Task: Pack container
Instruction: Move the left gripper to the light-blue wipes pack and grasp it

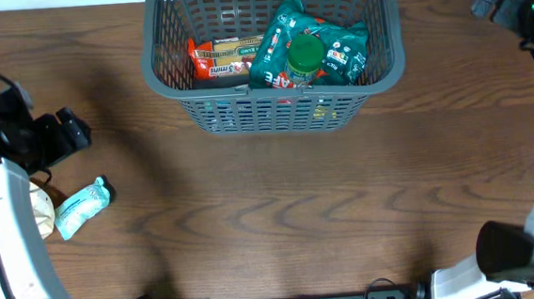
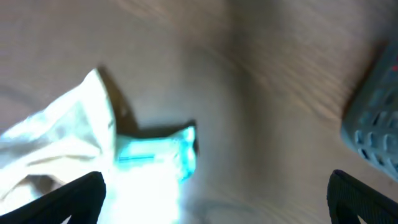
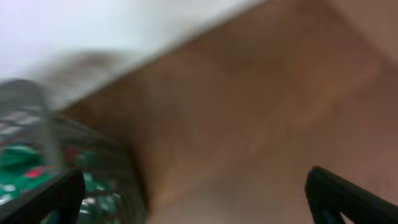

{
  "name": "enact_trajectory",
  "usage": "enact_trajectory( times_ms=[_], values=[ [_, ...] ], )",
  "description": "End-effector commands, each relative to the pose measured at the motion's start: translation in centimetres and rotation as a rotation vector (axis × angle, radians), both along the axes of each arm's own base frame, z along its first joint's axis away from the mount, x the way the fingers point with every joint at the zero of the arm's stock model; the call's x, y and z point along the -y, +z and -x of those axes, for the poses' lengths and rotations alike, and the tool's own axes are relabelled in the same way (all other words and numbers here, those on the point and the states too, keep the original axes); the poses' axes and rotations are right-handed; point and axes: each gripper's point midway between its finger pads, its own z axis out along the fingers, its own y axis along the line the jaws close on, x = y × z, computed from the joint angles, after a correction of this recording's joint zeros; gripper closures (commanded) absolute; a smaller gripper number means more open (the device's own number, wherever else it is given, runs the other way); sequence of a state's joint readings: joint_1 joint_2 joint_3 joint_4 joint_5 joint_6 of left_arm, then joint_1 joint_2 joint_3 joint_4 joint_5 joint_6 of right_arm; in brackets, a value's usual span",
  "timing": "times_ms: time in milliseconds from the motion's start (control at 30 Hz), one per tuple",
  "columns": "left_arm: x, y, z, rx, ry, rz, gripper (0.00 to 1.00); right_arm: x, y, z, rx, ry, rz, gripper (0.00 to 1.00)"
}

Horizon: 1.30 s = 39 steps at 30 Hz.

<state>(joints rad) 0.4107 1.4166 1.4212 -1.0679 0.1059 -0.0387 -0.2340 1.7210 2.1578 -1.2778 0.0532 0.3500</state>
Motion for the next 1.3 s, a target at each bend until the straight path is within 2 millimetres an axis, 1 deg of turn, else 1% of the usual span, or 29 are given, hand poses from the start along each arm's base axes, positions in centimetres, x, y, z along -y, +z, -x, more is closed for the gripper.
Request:
enact_trajectory(
  times_ms=[0,67,100,167,233,300,367,400,467,533,600,667,767,833,933,1000,1067,1167,1267],
  values=[
    [-1.0,3.0,3.4,0.038,0.188,-0.069,0.01,1.1,-2.9,0.2,-0.075,-0.082,-0.075,0.01],
    [-0.5,3.9,5.7,0.044,0.281,-0.058,0.01,1.1,-4.3,0.3,-0.122,-0.069,-0.074,0.01],
    [0.0,4.4,6.7,0.051,0.298,-0.045,0.02,1.1,-5.1,0.3,-0.148,-0.066,-0.077,0.01],
    [1.3,4.7,8.4,0.052,0.297,-0.023,0.01,0.9,-7.1,0.2,-0.204,-0.047,-0.078,0.01],
    [2.1,4.6,9.9,0.038,0.296,-0.013,0.02,0.8,-9.1,0.1,-0.255,-0.025,-0.081,0.01],
    [2.8,3.9,11.5,0.035,0.423,0.046,0.01,0.6,-11.2,0.2,-0.308,-0.020,-0.094,0.01],
    [3.3,3.0,12.6,0.057,0.628,0.136,0.01,-0.1,-13.4,0.2,-0.345,-0.002,-0.124,0.01],
    [3.5,2.4,12.8,0.074,0.727,0.185,0.02,-0.4,-14.2,0.2,-0.356,0.007,-0.137,0.01],
    [3.9,1.4,12.4,0.105,0.852,0.269,0.01,-0.8,-15.4,0.0,-0.365,0.034,-0.140,0.01],
    [4.2,0.3,11.3,0.134,0.936,0.357,0.01,-1.1,-16.1,-0.2,-0.366,0.042,-0.138,0.01],
    [4.2,-1.4,10.8,0.136,1.080,0.427,0.01,-1.5,-16.2,-0.6,-0.361,0.068,-0.127,0.01],
    [3.5,-3.1,10.4,0.141,1.220,0.453,0.01,-1.9,-16.2,-0.9,-0.355,0.093,-0.115,0.01],
    [2.8,-5.7,9.4,0.146,1.349,0.478,0.01,-2.6,-16.1,-1.2,-0.348,0.111,-0.109,0.01],
    [2.4,-7.4,8.7,0.139,1.406,0.489,0.02,-2.8,-16.1,-1.4,-0.345,0.117,-0.106,0.01],
    [2.2,-10.1,8.6,0.093,1.510,0.492,0.01,-2.9,-16.1,-1.4,-0.345,0.123,-0.104,0.01],
    [2.0,-11.6,8.1,0.062,1.531,0.484,0.02,-3.0,-16.1,-1.4,-0.348,0.138,-0.096,0.01],
    [1.8,-12.7,7.6,0.035,1.538,0.473,0.01,-3.0,-16.1,-1.3,-0.352,0.147,-0.092,0.01],
    [1.6,-13.8,7.1,0.012,1.566,0.469,0.01,-3.2,-16.1,-1.4,-0.353,0.161,-0.085,0.01],
    [1.5,-14.4,6.8,0.006,1.603,0.474,0.02,-3.2,-16.1,-1.3,-0.356,0.173,-0.077,0.01]
  ],
)
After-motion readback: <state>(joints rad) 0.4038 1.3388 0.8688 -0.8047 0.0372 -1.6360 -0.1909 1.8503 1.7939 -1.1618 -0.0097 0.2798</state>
